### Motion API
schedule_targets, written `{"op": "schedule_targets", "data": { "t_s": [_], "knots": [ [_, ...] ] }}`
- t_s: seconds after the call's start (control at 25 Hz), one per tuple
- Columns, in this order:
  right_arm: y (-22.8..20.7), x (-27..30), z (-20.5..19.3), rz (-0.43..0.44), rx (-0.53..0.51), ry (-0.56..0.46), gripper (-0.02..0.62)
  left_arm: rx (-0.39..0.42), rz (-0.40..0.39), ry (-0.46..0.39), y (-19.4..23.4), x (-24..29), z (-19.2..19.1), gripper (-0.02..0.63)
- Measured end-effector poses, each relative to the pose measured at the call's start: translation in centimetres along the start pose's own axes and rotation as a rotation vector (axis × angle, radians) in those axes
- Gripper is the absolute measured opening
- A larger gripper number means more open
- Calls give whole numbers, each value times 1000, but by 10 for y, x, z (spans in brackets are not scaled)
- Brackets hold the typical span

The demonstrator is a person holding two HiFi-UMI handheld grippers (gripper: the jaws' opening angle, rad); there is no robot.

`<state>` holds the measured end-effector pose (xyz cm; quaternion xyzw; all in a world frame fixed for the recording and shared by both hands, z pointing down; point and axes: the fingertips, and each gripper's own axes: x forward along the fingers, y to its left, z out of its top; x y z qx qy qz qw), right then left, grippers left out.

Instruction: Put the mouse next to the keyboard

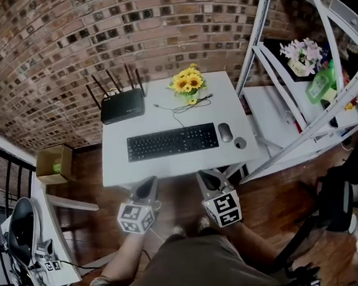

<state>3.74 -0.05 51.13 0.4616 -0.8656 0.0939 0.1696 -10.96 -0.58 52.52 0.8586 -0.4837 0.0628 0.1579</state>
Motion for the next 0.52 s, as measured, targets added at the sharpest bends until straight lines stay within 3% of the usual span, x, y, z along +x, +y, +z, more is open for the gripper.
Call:
{"op": "schedule_targets", "data": {
  "t_s": [0.52],
  "knots": [
    [-8,1,-1,-15,0,6,12,-7,-16,4,-3,9,-2,-8]
  ]
}}
